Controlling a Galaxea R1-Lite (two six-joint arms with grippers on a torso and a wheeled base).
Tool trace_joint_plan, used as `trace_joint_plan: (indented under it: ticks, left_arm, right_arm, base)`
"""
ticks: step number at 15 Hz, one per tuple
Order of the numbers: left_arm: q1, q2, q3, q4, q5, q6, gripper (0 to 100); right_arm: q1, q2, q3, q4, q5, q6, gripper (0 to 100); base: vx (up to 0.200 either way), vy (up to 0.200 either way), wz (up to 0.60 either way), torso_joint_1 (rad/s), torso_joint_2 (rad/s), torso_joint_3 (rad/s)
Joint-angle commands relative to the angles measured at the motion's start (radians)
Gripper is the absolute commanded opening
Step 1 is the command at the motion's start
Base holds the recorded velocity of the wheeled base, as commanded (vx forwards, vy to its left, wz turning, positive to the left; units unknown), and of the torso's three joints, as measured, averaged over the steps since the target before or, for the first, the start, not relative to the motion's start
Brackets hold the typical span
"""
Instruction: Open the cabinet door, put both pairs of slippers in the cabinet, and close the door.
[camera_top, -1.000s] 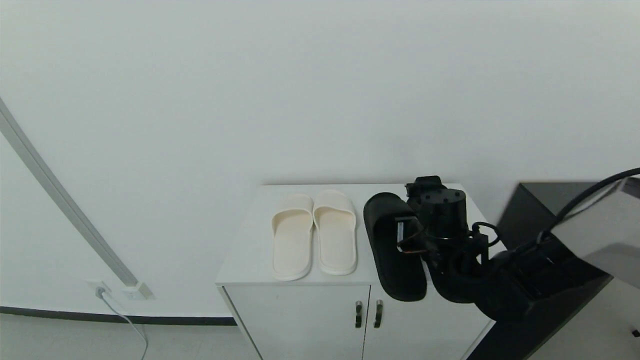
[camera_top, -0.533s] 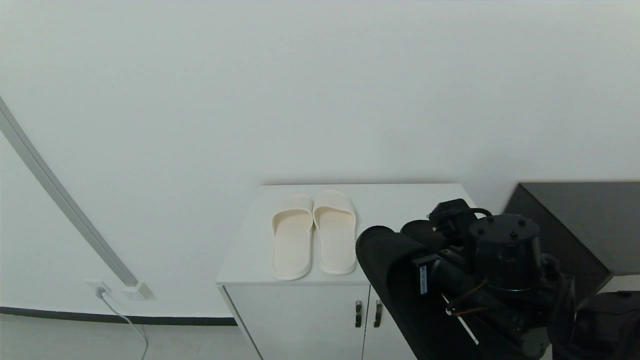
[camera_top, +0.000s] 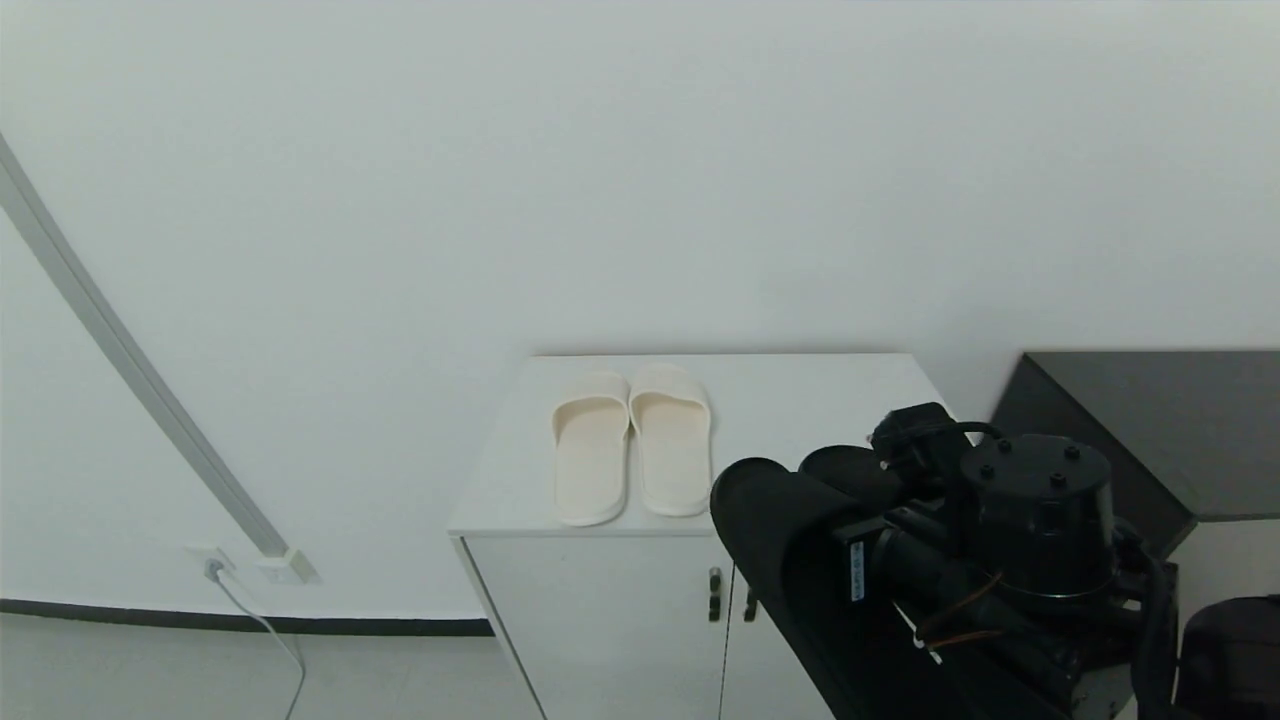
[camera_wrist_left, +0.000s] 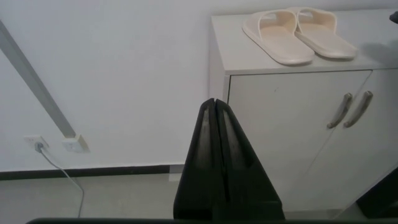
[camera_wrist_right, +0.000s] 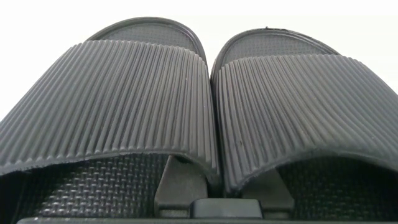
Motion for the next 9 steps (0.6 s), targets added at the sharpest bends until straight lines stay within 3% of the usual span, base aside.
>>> trace_joint_plan:
  ticks: [1, 3, 9]
  left_arm:
    - [0.000, 0.002, 0.000, 0.000, 0.000, 0.000, 0]
    - [0.000, 0.002, 0.000, 0.000, 0.000, 0.000, 0]
    - [0.000, 0.002, 0.000, 0.000, 0.000, 0.000, 0]
  right_arm:
    - [0.003, -0.002, 0.002, 0.000, -0.001, 0.000, 0]
    - [0.003, -0.002, 0.011, -0.003, -0.001, 0.000, 0]
    - [0.003, -0.033, 0.062, -0.029, 0.055, -0.009, 0]
  base:
    - [-0.200, 0.000, 0.00, -0.007, 0.00, 0.007]
    - [-0.200, 0.000, 0.00, -0.002, 0.01, 0.000]
    - [0.000, 0.000, 0.00, 0.000, 0.00, 0.000]
